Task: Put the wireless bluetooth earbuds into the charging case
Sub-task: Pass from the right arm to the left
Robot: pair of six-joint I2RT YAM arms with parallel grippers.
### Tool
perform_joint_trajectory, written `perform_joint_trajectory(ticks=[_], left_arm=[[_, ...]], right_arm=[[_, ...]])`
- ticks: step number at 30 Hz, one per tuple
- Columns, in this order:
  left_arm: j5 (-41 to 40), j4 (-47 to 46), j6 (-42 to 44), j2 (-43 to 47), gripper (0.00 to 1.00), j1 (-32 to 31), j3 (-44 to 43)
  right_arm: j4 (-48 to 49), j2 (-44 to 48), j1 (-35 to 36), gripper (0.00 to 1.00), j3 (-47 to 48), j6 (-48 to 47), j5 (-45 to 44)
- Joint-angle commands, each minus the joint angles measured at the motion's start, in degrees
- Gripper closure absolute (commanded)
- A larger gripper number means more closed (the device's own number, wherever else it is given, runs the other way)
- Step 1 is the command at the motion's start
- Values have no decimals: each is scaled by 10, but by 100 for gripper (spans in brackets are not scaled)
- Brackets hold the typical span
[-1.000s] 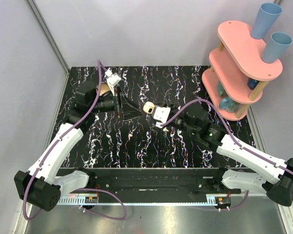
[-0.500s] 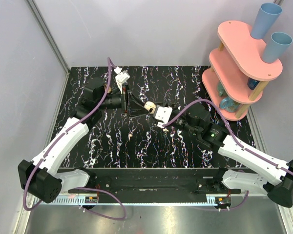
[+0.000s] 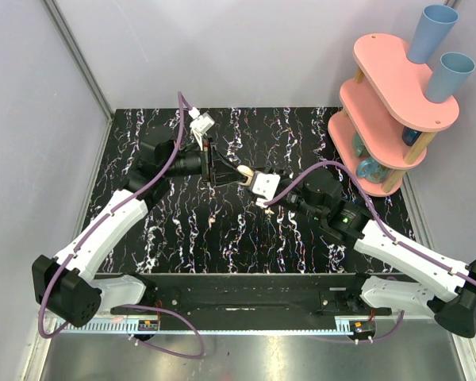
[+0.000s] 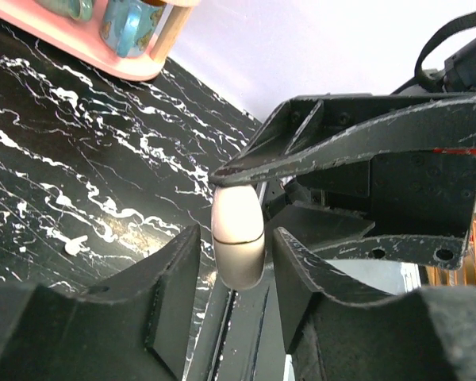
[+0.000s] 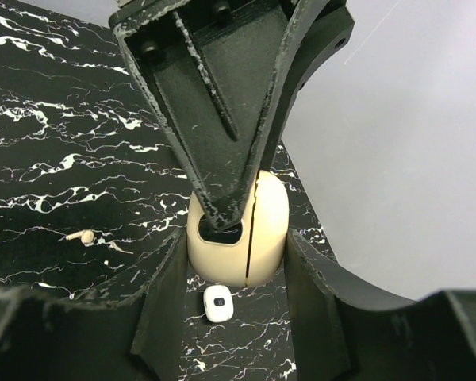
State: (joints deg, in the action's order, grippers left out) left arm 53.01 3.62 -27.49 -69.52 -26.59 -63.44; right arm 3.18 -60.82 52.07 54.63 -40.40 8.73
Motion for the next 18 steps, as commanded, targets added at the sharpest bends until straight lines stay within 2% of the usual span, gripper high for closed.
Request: perform_joint_trajectory(ticks=[1,6,12,18], left_arm=[[-22,-77,-27,3,56,-6,1],[-16,-81,-34,3,56,-7,6],[-9,-67,-28,-1,48,-8,9],[-4,-49,-17,-5,46,-11,5]], right_arm=[[33,13,2,100,0,10,8],[38,14,3,100,-2,12,7],[44,14,3,100,-5,12,1],[46,13,3,100,-6,15,1]])
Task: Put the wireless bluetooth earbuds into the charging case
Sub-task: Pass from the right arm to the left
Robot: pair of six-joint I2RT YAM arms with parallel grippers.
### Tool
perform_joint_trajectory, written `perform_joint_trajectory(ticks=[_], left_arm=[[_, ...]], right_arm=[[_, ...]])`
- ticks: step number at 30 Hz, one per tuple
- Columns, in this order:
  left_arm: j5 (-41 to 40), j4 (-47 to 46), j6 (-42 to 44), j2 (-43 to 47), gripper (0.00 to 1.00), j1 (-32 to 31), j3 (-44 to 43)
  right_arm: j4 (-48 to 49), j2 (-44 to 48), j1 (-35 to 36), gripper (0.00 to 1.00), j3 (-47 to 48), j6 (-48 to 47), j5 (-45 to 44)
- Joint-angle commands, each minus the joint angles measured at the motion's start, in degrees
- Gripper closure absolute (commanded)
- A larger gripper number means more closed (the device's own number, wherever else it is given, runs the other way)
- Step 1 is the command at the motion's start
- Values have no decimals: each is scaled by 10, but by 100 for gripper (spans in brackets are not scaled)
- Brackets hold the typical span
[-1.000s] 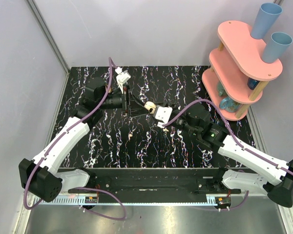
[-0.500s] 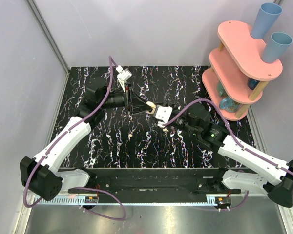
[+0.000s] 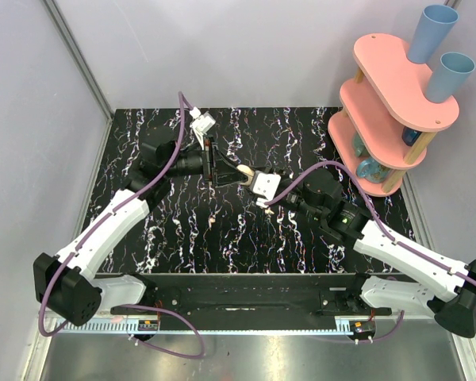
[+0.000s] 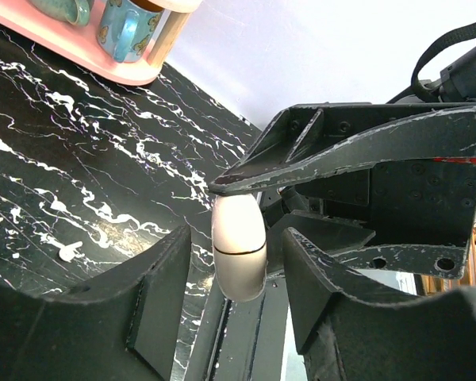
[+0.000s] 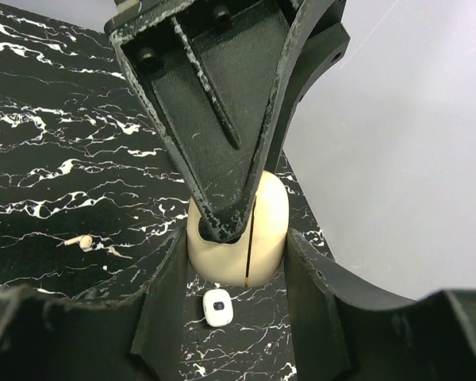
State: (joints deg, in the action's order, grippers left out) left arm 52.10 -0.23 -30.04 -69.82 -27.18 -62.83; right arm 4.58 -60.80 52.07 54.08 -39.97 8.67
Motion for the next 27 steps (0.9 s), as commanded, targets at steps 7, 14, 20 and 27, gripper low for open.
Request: perform_joint_trajectory(ticks=[7,14,20,27], left_arm=[[2,-9,11,-9,49,-9,-2],[-1,-6,15,-13,53,-11,-5],[-8,1,21,-14,48,-13,-6],[-15,17,28,-8,58,-12,-8]], right_arm=[[35,11,3,100,0,10,1],[38,11,3,99,-2,10,0],[42,11,3,100,-3,11,-1],[45,9,3,99,-5,11,-3]])
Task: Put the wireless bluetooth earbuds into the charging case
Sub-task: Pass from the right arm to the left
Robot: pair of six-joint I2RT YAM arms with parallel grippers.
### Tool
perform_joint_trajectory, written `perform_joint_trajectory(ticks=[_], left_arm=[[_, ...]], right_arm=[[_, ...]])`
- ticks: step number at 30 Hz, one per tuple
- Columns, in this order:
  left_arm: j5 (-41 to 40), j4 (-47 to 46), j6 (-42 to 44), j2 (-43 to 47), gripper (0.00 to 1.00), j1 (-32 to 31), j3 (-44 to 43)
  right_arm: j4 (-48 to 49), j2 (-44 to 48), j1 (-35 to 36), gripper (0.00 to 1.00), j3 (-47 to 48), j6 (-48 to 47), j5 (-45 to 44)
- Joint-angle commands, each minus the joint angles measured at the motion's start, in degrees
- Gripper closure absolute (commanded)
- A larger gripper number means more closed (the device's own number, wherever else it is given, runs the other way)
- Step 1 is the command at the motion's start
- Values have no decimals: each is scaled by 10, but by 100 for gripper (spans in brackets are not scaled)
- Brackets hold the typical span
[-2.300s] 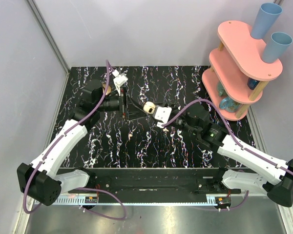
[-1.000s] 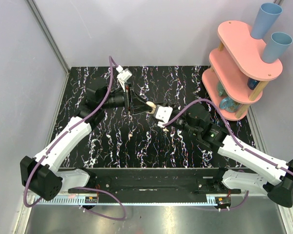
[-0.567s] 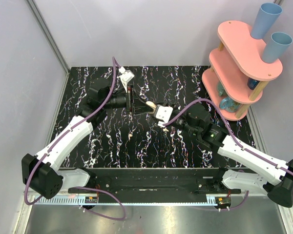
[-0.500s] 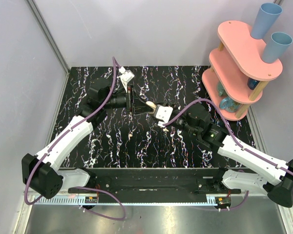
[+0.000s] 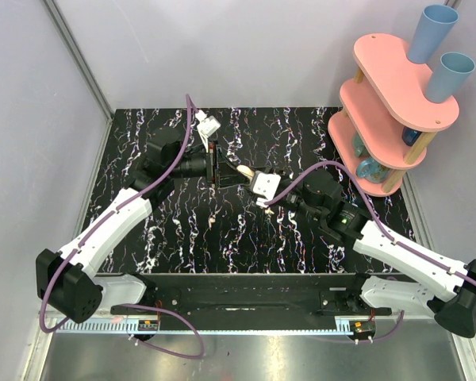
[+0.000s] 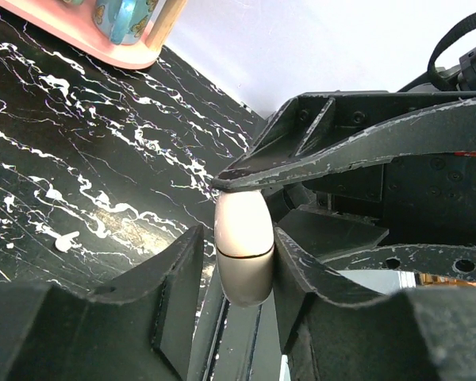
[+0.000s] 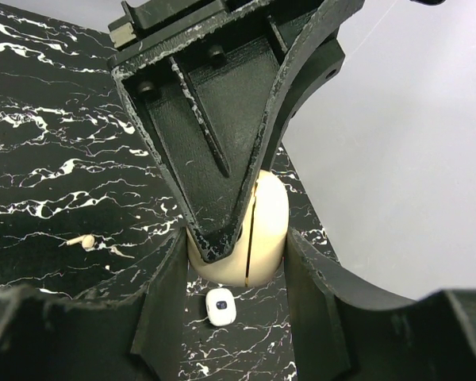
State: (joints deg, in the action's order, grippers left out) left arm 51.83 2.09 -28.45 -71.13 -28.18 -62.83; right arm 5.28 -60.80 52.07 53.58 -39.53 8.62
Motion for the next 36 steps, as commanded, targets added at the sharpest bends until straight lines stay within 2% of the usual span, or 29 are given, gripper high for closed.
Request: perform_joint_trajectory(ticks=[1,9,12,13,15,16,18,22,23,26,30,33,34,35,36], left_arm=[[-15,-5,14,6,58,-3,-8],[-31,14,30,7,62,-2,-17],[-32,14,30,9,68,-2,-14],[-32,15,31,10,71,-3,-12],[-38,14,32,11,84,-2,-11],[-38,15,34,11,88,-2,-10],[-41,15,36,13,97,-3,-10],[-59,8,43,21,100,-2,-2],[-74,3,45,31,100,-2,2],[-117,-35,54,63,100,-2,31],[-213,-120,78,121,100,-2,85],[-270,-188,111,172,100,-2,148],[-275,-202,125,191,100,-2,157],[-273,-213,154,198,100,-2,164],[-270,-234,167,204,100,-2,172]], right_arm=[[38,9,3,99,-1,6,-2],[42,8,3,99,-1,9,-4],[44,6,3,99,-2,9,-5],[45,6,3,99,-2,9,-4],[52,5,3,96,-2,12,-5],[56,6,3,90,-5,13,-5],[68,7,3,88,-8,20,-9],[95,8,3,48,-13,42,-23],[104,9,2,28,-14,64,-31],[141,19,3,1,-22,123,-68],[154,41,3,0,-23,203,-64],[141,48,3,0,-6,305,-69],[133,46,3,0,14,380,-83],[110,40,2,3,36,430,-142],[21,12,-9,6,68,475,-162]])
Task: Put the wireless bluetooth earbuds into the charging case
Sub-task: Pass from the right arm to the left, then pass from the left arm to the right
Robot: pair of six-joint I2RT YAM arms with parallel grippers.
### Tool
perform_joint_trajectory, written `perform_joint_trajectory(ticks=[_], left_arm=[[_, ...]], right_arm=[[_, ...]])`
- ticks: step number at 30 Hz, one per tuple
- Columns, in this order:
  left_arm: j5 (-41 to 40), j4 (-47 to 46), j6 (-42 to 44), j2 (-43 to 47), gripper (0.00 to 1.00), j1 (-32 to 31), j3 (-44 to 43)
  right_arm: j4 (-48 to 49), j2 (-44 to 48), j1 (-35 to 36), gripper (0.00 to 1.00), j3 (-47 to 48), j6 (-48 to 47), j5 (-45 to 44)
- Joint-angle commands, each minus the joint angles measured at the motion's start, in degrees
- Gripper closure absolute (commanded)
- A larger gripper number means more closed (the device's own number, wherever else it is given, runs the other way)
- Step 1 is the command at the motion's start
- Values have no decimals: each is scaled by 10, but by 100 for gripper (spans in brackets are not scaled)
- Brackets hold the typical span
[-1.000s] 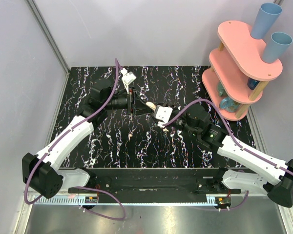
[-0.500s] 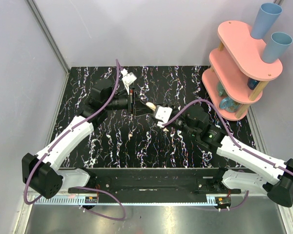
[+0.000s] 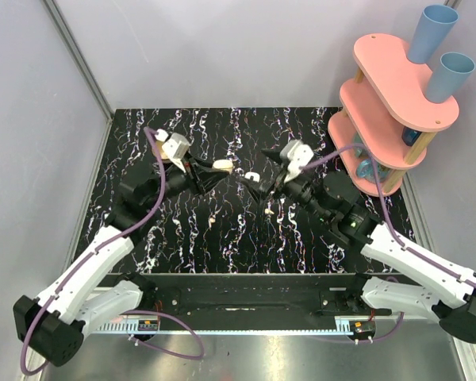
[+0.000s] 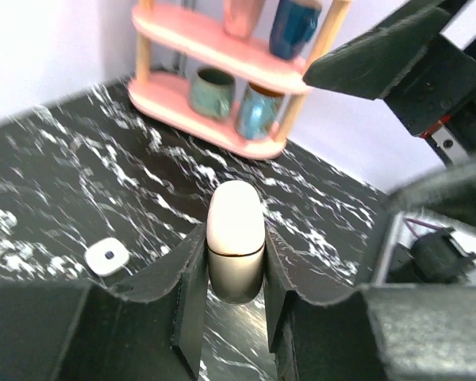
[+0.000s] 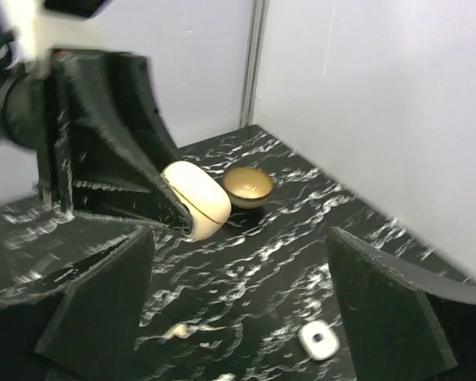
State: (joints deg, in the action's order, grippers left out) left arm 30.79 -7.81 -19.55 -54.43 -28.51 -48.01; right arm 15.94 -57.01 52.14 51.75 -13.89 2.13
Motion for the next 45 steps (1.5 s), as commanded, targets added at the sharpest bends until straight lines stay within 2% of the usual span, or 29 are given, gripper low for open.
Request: perform_joint_trajectory(ticks=[1,3,6,7,8,10,14,21,30,40,45], left_arm=[[-50,-146,94,46,100,0,36],[-13,-186,132,54,100,0,57],[2,-224,150,66,100,-1,75],[6,-232,151,68,100,-1,78],[9,-238,152,69,100,-1,79],[7,-254,153,69,100,-2,85],[-9,-297,161,76,100,-5,108],[-20,-319,169,79,100,-7,120],[-32,-334,154,69,100,-8,120],[-35,-328,149,64,100,-8,116],[-41,-312,155,66,100,-9,114]], right_arm=[[-140,-45,-19,7,166,288,-102],[-242,-96,-40,1,227,333,-55],[-256,-123,-64,2,262,423,-7],[-252,-128,-86,1,265,478,16],[-242,-130,-94,1,265,503,70],[-207,-136,-105,1,256,569,106],[-188,-164,-121,0,265,628,204],[-99,-190,-135,0,227,717,301],[58,-247,-140,8,189,855,406],[115,-262,-141,30,183,886,425],[129,-267,-144,49,181,902,434]])
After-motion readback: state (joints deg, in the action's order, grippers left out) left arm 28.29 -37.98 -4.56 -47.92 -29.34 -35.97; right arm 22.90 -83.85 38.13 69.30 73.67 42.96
